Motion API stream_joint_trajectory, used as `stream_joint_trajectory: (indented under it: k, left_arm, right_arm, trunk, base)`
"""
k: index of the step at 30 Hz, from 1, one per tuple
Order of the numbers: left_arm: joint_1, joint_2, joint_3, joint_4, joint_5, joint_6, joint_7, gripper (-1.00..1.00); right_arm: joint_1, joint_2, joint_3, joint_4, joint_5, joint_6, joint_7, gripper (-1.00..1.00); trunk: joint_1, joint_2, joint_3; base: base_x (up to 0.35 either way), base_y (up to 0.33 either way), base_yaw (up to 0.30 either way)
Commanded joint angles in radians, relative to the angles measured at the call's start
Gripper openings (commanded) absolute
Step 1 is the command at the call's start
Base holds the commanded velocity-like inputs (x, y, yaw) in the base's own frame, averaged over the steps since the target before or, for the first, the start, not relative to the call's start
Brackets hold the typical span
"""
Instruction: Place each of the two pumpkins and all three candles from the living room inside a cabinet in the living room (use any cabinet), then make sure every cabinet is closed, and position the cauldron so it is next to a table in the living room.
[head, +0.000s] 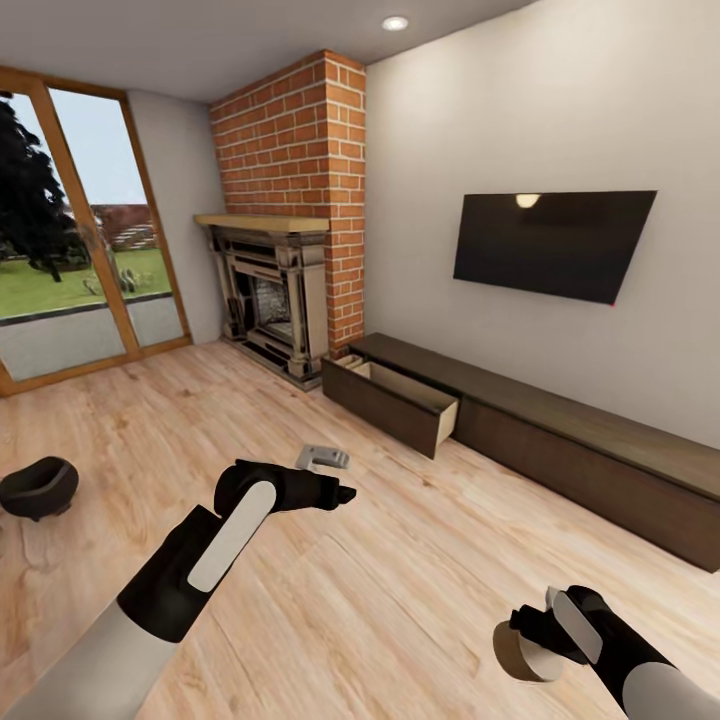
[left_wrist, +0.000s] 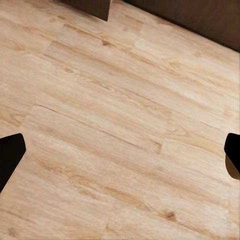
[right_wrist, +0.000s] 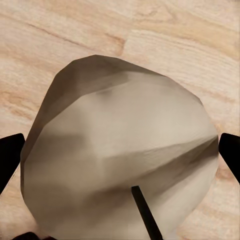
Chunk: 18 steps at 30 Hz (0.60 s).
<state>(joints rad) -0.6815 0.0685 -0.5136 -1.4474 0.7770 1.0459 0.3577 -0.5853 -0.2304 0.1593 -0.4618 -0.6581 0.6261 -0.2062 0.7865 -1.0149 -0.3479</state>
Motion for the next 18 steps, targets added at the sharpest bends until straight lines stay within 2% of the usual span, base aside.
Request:
stream_joint_trajectory:
  k: [1,10,18]
  left_arm:
    - [-0.001,0.001,-0.002,-0.002,0.010,0.001,0.010,1.00]
    - [-0.001,0.001,-0.002,-0.001,0.010,0.001,0.010,1.00]
    - [-0.001,0.001,-0.002,0.001,0.010,0.001,0.010,1.00]
  right_arm:
    - [-0.001,-0.001,0.008,-0.002,-0.010,0.003,-0.008,-1.00]
    - [-0.001,0.000,0.009,-0.004,-0.009,0.003,-0.009,-1.00]
    - [-0.001,0.000,0.009,-0.005,-0.009,0.003,-0.009,-1.00]
  trunk:
    - [0.001,-0.001,-0.001]
    - [0.001,-0.001,-0.001]
    - [0.001,-0.001,-0.001]
  base:
    - [0.337,0.056,0.000]
    - [0.337,0.081,0.000]
    - [0.316,0.161,0.000]
